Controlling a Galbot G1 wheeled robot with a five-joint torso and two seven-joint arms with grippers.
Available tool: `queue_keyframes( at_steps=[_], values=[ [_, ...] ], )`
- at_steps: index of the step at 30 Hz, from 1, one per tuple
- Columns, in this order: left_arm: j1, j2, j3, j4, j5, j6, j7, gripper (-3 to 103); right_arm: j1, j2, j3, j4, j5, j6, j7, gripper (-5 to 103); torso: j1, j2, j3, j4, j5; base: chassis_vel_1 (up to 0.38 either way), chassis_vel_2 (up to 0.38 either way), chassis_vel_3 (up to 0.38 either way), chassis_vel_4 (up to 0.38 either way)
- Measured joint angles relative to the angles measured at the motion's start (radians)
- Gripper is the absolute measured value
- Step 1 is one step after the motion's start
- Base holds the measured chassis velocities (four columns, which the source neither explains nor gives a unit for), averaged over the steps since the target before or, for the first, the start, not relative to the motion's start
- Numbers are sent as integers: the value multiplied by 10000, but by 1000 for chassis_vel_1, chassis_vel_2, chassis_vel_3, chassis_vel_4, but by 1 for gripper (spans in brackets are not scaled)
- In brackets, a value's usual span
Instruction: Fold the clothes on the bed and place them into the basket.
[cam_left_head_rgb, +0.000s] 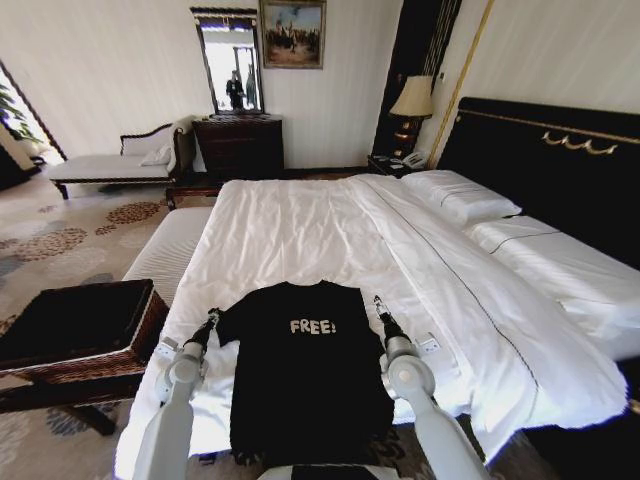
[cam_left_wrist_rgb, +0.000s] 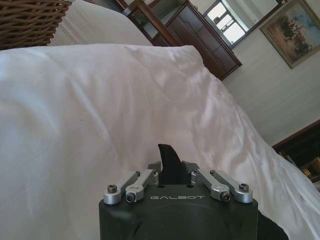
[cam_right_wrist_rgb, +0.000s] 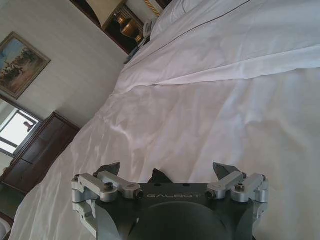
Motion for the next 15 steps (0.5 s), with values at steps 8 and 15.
queue_keyframes(
  at_steps=[8, 15],
  values=[
    [122, -112, 6, -176, 119, -29, 70, 2, -71, -68, 57, -14, 31, -1, 43, 100, 0, 0, 0, -1, 0, 0, 0, 0, 0],
    [830, -116, 348, -1766, -3, -15, 86, 0, -68, -133, 143, -45, 107, -2, 52, 100, 0, 0, -1, 0, 1, 0, 0, 0, 0]
  ],
)
